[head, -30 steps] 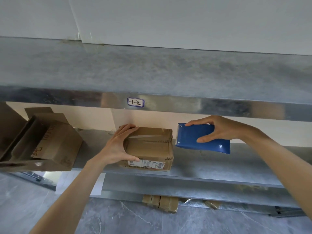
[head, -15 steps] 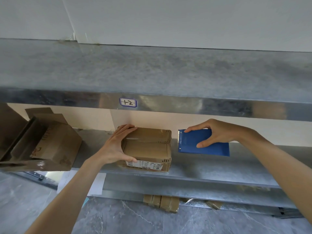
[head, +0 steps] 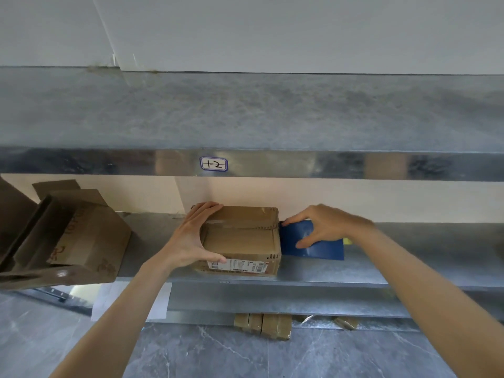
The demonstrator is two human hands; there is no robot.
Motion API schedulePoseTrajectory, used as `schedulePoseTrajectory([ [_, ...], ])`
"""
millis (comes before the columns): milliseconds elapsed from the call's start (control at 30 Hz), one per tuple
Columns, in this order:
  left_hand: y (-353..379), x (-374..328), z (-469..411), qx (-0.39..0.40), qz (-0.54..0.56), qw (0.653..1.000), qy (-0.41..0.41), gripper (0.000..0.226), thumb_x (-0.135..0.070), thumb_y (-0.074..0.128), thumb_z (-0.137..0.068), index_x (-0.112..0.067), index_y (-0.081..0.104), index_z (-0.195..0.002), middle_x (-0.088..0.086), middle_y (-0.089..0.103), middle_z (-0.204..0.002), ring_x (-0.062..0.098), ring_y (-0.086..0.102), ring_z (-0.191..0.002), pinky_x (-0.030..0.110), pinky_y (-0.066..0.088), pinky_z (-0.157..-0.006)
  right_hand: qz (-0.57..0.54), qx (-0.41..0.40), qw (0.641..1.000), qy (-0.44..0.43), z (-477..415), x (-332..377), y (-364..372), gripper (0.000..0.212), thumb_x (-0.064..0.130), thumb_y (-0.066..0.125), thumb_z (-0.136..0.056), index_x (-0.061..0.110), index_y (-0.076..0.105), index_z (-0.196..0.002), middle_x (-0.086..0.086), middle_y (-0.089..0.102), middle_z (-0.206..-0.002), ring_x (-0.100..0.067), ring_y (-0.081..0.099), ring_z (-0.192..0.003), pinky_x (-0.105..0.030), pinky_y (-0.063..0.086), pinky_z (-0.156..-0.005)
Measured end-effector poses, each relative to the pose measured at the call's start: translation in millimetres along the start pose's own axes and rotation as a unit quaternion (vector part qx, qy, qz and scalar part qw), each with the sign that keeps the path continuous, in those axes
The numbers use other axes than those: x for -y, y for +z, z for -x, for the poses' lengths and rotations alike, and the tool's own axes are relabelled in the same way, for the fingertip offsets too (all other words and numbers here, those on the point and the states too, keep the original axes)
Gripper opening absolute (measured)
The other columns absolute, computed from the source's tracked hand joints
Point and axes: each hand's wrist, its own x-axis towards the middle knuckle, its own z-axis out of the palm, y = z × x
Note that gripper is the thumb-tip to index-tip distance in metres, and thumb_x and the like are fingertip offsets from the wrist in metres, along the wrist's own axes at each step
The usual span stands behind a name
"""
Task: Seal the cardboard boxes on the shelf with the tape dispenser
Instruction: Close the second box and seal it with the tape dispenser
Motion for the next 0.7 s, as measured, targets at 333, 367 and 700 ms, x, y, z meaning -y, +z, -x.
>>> schedulePoseTrajectory([
  [333, 0.0, -1.0, 1.4, -0.019, -0.012, 1.0, 0.017, 0.12, -0.052, 0.094, -0.049, -0.035, 0.032, -0.15, -0.012, 0.027, -0.156, 0.009, 0.022, -0.146, 0.037, 0.023, -0.12, -0.055, -0.143, 0.983, 0.1, -2.0, -12.2, 62.1, 0.076, 0.031, 0.064, -0.087, 0.062, 0.023, -0.142, -0.005, 0.058, -0.136, -0.029, 0.062, -0.104, -0.04, 0.053, -0.086],
  [367, -0.3, -1.0, 2.5, -0.02, -0.01, 1.0, 0.019, 0.12, -0.052, 0.094, -0.049, -0.033, 0.032, -0.15, -0.011, 0.027, -0.156, 0.009, 0.022, -0.146, 0.036, 0.023, -0.12, -0.06, -0.145, 0.982, 0.103, -3.6, -12.3, 68.8, 0.078, 0.026, 0.062, -0.089, 0.057, 0.021, -0.146, -0.005, 0.056, -0.138, -0.03, 0.061, -0.105, -0.039, 0.053, -0.084],
  [700, -6.2, 3.7, 15.3, -0.026, -0.014, 1.0, 0.005, 0.122, -0.054, 0.094, -0.049, -0.031, 0.031, -0.152, -0.012, 0.027, -0.157, 0.006, 0.019, -0.145, 0.032, 0.022, -0.119, -0.047, -0.173, 0.976, 0.125, -16.6, -6.4, 102.2, 0.088, 0.029, 0.06, -0.097, 0.063, -0.008, -0.143, -0.012, 0.064, -0.127, -0.028, 0.065, -0.097, -0.039, 0.057, -0.081],
])
